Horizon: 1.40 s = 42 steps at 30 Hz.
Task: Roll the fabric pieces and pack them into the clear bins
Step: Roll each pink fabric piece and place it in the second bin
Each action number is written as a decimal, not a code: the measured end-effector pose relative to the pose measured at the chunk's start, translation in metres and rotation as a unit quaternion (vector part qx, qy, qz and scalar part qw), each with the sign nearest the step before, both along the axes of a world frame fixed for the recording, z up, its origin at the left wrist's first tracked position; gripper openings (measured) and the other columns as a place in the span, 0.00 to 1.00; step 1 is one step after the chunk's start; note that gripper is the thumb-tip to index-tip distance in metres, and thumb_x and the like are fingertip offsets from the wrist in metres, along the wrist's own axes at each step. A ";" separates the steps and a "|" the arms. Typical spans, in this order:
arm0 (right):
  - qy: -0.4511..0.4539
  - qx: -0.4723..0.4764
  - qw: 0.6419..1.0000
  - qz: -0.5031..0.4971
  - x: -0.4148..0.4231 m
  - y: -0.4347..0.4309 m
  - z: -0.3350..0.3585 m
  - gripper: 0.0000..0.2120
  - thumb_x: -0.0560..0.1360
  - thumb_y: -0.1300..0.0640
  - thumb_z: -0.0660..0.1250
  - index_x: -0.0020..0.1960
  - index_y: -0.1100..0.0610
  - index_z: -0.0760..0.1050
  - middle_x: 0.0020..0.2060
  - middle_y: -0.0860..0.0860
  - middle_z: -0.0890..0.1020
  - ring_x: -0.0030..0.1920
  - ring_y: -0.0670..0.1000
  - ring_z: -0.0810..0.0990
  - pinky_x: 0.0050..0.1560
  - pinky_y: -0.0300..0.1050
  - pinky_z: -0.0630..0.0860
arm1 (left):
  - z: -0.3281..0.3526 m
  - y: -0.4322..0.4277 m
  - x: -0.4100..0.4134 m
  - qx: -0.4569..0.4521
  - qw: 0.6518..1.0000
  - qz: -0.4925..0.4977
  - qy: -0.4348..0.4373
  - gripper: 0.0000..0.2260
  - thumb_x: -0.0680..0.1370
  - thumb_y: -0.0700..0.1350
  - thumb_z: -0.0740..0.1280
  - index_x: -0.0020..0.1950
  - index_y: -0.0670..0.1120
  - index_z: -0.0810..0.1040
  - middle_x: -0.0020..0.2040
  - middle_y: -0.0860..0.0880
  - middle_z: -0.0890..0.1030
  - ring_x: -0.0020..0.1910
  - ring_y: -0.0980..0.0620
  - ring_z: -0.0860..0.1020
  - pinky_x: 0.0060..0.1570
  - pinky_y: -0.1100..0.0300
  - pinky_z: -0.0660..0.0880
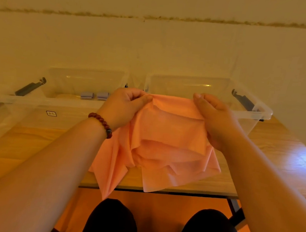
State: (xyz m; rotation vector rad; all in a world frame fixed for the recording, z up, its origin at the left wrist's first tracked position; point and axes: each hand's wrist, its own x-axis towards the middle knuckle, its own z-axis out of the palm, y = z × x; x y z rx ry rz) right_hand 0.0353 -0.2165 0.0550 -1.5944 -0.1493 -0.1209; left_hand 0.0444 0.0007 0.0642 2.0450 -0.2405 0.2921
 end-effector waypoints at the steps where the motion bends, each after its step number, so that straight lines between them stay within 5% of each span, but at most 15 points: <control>1: -0.009 0.001 1.000 -0.011 0.002 0.001 0.002 0.18 0.80 0.50 0.63 0.32 0.50 0.70 0.27 0.47 0.69 0.29 0.47 0.67 0.31 0.44 0.61 | 0.001 0.002 0.000 0.013 1.000 -0.004 0.005 0.09 0.79 0.49 0.65 0.39 0.55 0.81 0.36 0.57 0.80 0.35 0.62 0.76 0.38 0.64 0.73; 10: -0.065 -0.040 0.985 -0.156 0.015 -0.010 0.030 0.18 0.78 0.50 0.66 0.31 0.51 0.71 0.23 0.43 0.69 0.26 0.46 0.66 0.28 0.41 0.61 | 0.013 0.035 -0.006 0.088 0.989 -0.039 0.111 0.07 0.72 0.53 0.69 0.38 0.52 0.81 0.36 0.55 0.81 0.36 0.61 0.76 0.38 0.67 0.72; 14: -0.113 -0.198 0.964 -0.138 0.007 0.002 0.029 0.03 0.78 0.49 0.67 0.51 0.46 0.77 0.43 0.37 0.77 0.40 0.39 0.74 0.39 0.31 0.70 | 0.019 0.032 -0.007 0.004 0.995 -0.054 0.081 0.10 0.77 0.49 0.66 0.37 0.49 0.79 0.30 0.56 0.77 0.29 0.60 0.73 0.32 0.69 0.70; 16: -0.132 -0.186 0.972 -0.051 0.002 0.023 0.024 0.14 0.77 0.48 0.67 0.62 0.43 0.75 0.57 0.37 0.78 0.55 0.36 0.74 0.54 0.24 0.68 | 0.021 0.017 -0.007 0.009 0.994 -0.082 0.071 0.09 0.76 0.52 0.67 0.38 0.50 0.81 0.35 0.51 0.79 0.34 0.55 0.74 0.35 0.61 0.70; 18: -0.088 -0.140 0.986 0.030 0.001 0.041 0.016 0.19 0.77 0.46 0.67 0.67 0.43 0.73 0.63 0.43 0.77 0.62 0.40 0.74 0.64 0.38 0.70 | 0.022 0.003 -0.007 0.000 0.992 -0.109 0.060 0.10 0.71 0.58 0.68 0.39 0.53 0.83 0.38 0.49 0.81 0.38 0.53 0.76 0.39 0.57 0.70; 22: -0.056 -0.131 0.989 0.038 0.004 0.046 0.009 0.08 0.76 0.50 0.69 0.52 0.51 0.83 0.46 0.46 0.84 0.46 0.43 0.79 0.50 0.45 0.76 | 0.024 -0.003 -0.006 -0.013 0.993 -0.101 0.052 0.16 0.70 0.60 0.66 0.41 0.48 0.83 0.40 0.44 0.79 0.38 0.50 0.73 0.40 0.55 0.68; 25: -0.056 -0.097 0.994 0.002 0.005 0.036 0.008 0.11 0.76 0.53 0.70 0.35 0.51 0.80 0.29 0.47 0.76 0.33 0.47 0.72 0.37 0.46 0.67 | 0.024 0.004 -0.007 0.012 0.994 -0.084 0.069 0.22 0.75 0.57 0.64 0.43 0.37 0.78 0.33 0.45 0.72 0.30 0.53 0.69 0.31 0.61 0.65; 30: -0.084 -0.113 0.986 -0.090 0.007 0.018 0.017 0.16 0.77 0.51 0.67 0.32 0.52 0.72 0.27 0.49 0.69 0.30 0.50 0.67 0.34 0.47 0.62 | 0.019 0.025 -0.015 0.009 0.987 -0.068 0.148 0.15 0.63 0.61 0.67 0.35 0.50 0.82 0.29 0.53 0.78 0.28 0.56 0.74 0.29 0.63 0.69; 34: -0.072 -0.168 0.977 -0.106 0.008 0.012 0.018 0.11 0.76 0.49 0.69 0.36 0.50 0.77 0.30 0.46 0.76 0.31 0.46 0.71 0.37 0.45 0.67 | 0.013 0.035 -0.013 -0.028 0.986 -0.047 0.160 0.11 0.72 0.54 0.66 0.32 0.53 0.81 0.27 0.56 0.77 0.28 0.57 0.72 0.29 0.63 0.69; 36: -0.074 -0.173 0.981 -0.058 0.005 0.022 0.015 0.06 0.74 0.42 0.69 0.45 0.44 0.80 0.43 0.43 0.82 0.43 0.43 0.78 0.46 0.44 0.74 | 0.011 0.027 -0.012 -0.011 0.989 -0.058 0.133 0.12 0.75 0.54 0.65 0.32 0.56 0.82 0.29 0.57 0.79 0.31 0.58 0.75 0.34 0.61 0.70; 39: -0.055 -0.178 0.981 0.054 -0.003 0.044 0.012 0.21 0.71 0.32 0.66 0.57 0.42 0.80 0.58 0.44 0.81 0.58 0.45 0.77 0.59 0.47 0.74 | 0.013 0.011 -0.012 -0.009 0.991 -0.084 0.102 0.11 0.69 0.60 0.65 0.38 0.56 0.83 0.38 0.49 0.83 0.36 0.54 0.78 0.40 0.56 0.74; 42: -0.043 -0.180 0.980 0.077 -0.005 0.053 0.009 0.13 0.75 0.43 0.68 0.36 0.48 0.81 0.34 0.41 0.80 0.36 0.41 0.76 0.39 0.42 0.71 | 0.017 0.006 -0.012 -0.008 0.992 -0.077 0.102 0.22 0.69 0.65 0.63 0.41 0.46 0.81 0.35 0.42 0.80 0.33 0.51 0.75 0.38 0.54 0.70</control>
